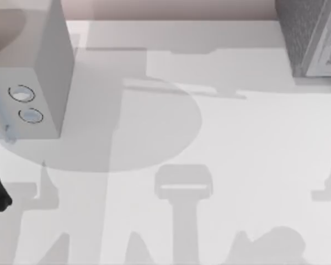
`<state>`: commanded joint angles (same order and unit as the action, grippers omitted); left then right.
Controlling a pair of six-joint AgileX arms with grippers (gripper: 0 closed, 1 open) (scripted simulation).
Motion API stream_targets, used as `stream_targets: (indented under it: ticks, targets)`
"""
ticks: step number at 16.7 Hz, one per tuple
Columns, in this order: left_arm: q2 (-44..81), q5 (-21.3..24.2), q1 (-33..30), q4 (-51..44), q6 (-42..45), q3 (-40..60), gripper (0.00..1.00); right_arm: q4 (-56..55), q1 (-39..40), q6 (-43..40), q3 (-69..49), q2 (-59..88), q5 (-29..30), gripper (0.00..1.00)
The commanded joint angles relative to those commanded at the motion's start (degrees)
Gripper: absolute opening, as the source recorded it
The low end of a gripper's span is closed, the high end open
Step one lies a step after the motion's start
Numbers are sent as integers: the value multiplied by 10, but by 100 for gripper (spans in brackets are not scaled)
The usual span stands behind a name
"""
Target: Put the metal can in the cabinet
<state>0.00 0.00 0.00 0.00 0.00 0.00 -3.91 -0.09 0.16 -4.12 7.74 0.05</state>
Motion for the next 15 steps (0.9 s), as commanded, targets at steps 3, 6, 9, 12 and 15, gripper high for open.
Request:
stream_targets:
  ticks: [3,6,9,12,15]
  targets:
    - [0,0,0,0,0,0,100,32,1,-1,34,-65,0,0]
    - [0,0,0,0,0,0,100,39,1,-2,41,-77,-1,0]
    - [0,0,0,0,0,0,100,38,1,-1,40,-75,-1,0]
    - [0,0,0,0,0,0,100,43,3,0,21,-57,2,0]
    - [0,0,0,0,0,0,100,63,12,1,-52,8,12,0]
